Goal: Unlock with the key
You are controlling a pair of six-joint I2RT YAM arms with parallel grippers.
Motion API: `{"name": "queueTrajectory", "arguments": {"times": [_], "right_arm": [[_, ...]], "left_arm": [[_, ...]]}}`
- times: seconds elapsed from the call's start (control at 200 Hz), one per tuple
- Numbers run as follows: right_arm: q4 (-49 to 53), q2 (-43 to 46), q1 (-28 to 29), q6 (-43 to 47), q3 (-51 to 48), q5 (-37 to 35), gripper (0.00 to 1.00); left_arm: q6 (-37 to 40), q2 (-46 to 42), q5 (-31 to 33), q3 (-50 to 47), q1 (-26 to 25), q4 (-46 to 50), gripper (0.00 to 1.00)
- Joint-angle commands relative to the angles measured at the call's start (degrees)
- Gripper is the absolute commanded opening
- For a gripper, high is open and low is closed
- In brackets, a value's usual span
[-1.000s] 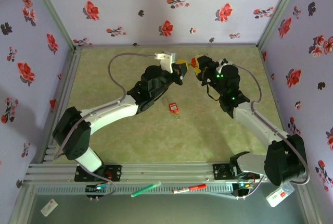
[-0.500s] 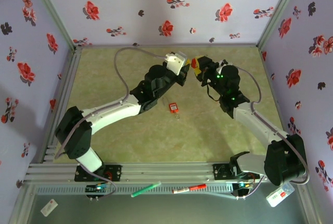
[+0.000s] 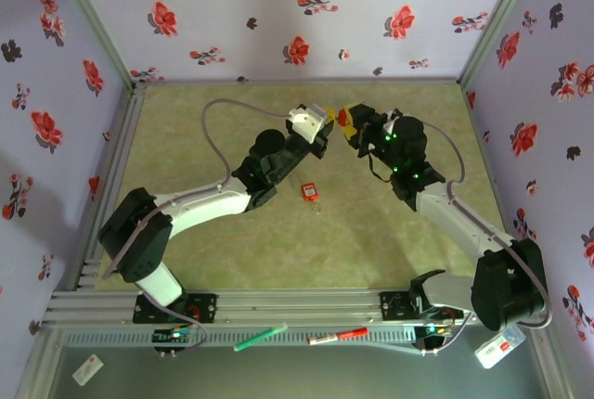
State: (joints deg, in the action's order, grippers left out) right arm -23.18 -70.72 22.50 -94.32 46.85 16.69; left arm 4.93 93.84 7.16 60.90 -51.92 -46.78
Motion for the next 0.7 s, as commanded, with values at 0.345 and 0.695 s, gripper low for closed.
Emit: {"name": "queueTrajectory", "arguments": {"times": [0.345,0.695], "right_arm": [[-8.7,1.2,1.6,-2.9,1.8,14.0,0.0],[-7.2,2.1,1.1,-2.5,2.1,14.1,0.0]], "left_arm": [[7.7,4.0,3.3,-6.9,-4.1,-4.1,0.0],[9.4,6.6,6.8,-10.7,-4.5,-10.9,0.0]]}}
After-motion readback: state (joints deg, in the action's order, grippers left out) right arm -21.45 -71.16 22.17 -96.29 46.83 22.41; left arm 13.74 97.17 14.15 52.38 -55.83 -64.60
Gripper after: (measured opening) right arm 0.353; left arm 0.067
